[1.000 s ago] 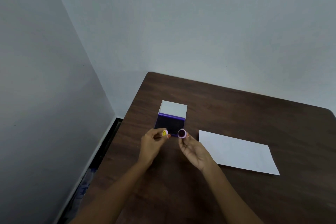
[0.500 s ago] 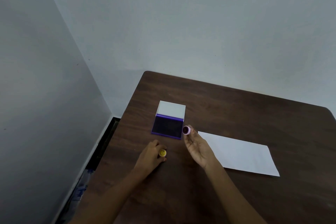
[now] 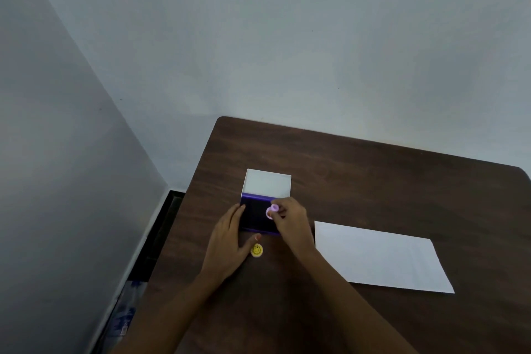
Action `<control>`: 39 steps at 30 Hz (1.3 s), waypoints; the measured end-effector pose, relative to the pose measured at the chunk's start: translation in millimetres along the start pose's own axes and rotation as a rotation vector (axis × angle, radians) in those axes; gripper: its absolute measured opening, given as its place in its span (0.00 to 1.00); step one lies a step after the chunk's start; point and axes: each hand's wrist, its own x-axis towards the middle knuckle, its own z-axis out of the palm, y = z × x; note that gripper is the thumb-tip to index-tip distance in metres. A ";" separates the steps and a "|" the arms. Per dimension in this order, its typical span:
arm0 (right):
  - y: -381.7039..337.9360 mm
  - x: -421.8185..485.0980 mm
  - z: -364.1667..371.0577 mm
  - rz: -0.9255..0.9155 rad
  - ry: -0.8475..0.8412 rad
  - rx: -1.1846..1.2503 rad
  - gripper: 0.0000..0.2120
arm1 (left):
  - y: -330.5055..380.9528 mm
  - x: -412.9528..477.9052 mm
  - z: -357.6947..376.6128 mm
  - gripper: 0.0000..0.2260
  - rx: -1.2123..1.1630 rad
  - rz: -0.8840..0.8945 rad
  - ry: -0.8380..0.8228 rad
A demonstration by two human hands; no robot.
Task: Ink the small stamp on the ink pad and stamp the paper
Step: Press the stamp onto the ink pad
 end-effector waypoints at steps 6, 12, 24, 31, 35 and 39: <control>1.0 4.8 14.6 -0.050 -0.040 -0.120 0.08 | -14.5 14.8 5.8 0.34 -0.031 0.014 -0.020; 6.2 1.6 20.8 -0.053 -0.037 -0.136 0.10 | -26.9 16.0 14.8 0.36 0.176 0.103 -0.082; 5.6 -2.0 26.8 -0.087 0.022 -0.142 0.10 | -27.7 15.4 16.7 0.40 0.195 0.123 -0.095; 2.9 -3.0 26.9 -0.075 0.022 -0.156 0.10 | -25.7 14.2 14.9 0.41 0.197 0.116 -0.105; 0.8 2.8 22.8 -0.040 -0.056 -0.145 0.09 | -24.9 14.6 12.5 0.42 0.167 0.114 -0.106; -6.3 7.3 7.0 0.191 0.033 0.099 0.06 | -23.2 14.0 10.5 0.42 0.148 0.108 -0.104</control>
